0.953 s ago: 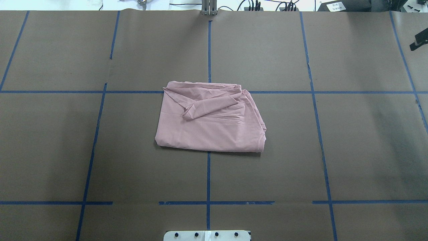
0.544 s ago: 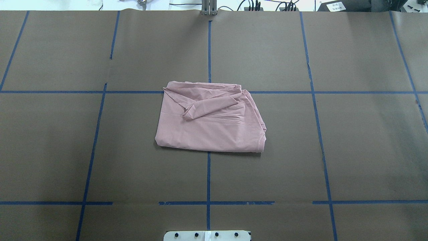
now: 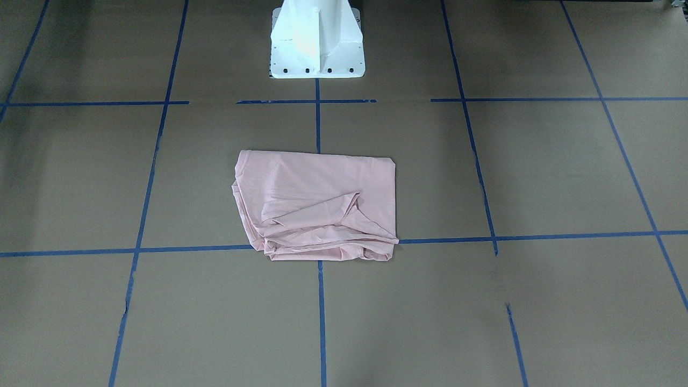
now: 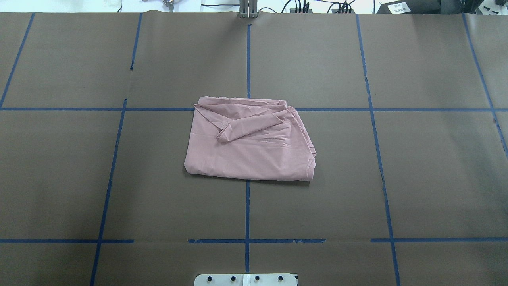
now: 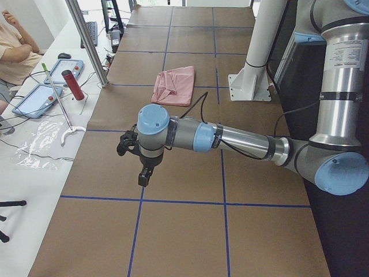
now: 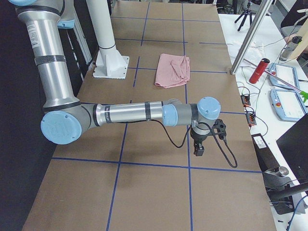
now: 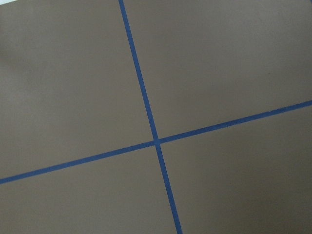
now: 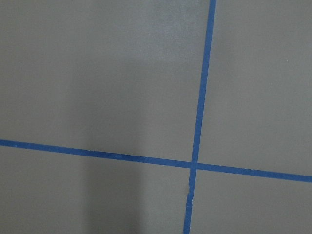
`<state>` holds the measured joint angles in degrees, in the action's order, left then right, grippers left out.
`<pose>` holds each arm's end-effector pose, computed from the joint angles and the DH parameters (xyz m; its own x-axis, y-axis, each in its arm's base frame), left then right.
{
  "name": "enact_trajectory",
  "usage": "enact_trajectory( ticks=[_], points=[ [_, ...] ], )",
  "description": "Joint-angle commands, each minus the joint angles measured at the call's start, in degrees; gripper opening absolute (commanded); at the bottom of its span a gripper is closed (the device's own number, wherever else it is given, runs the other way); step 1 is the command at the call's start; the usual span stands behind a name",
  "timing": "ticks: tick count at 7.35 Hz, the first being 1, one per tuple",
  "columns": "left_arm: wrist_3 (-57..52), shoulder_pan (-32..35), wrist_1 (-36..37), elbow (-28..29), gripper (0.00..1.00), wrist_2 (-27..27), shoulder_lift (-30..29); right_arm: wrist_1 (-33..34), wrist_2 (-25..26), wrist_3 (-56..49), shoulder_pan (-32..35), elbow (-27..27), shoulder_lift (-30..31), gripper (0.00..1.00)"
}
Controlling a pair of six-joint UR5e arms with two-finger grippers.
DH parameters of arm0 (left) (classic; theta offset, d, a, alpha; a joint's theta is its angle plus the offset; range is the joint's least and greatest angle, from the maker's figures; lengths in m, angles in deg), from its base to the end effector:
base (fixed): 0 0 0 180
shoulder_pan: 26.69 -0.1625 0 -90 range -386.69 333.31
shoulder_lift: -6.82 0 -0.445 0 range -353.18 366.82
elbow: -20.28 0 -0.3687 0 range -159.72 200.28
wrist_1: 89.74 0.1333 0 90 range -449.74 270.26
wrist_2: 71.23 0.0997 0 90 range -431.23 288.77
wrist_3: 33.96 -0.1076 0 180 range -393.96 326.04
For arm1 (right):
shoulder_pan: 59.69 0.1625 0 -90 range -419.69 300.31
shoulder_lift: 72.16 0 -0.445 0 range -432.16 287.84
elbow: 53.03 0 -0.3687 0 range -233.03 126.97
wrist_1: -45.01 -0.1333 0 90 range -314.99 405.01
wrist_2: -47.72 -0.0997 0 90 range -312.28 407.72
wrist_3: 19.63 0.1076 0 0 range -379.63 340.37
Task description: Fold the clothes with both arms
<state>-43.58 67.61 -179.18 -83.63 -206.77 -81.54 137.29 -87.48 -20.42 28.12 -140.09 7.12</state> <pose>-0.0909 -0.4549 0.5825 0.7116 0.2538 -0.6551 -0.0461 0.9473 0.3169 0.0357 -0.5564 0.6157 0.7009 -0.1086 0.7049 0.0477 0.9933 0.1056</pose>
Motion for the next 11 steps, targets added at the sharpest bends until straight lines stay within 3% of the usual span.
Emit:
enact_trajectory(
  ticks=[1,5,8,10,11],
  points=[
    [2.23,0.01,-0.21,-0.42,1.0,-0.77,-0.15,-0.26,0.45,0.61,-0.01,-5.12,2.45,1.0],
    [2.23,-0.6,-2.74,-2.44,1.0,-1.03,0.73,-0.52,-0.07,0.17,-0.28,-6.19,4.65,1.0],
    [2.41,-0.78,-2.94,-0.34,1.0,-0.43,1.43,-0.35,-0.25,0.26,-1.42,-6.45,4.83,1.0],
    [2.5,-1.04,-3.55,8.32,1.0,-0.42,-0.13,-0.35,-0.33,0.43,-1.42,-6.36,4.92,1.0],
    [2.68,-1.13,-4.77,8.8,1.0,-0.33,-0.75,-0.61,-0.25,0.17,-1.42,-6.36,6.05,1.0]
  ],
)
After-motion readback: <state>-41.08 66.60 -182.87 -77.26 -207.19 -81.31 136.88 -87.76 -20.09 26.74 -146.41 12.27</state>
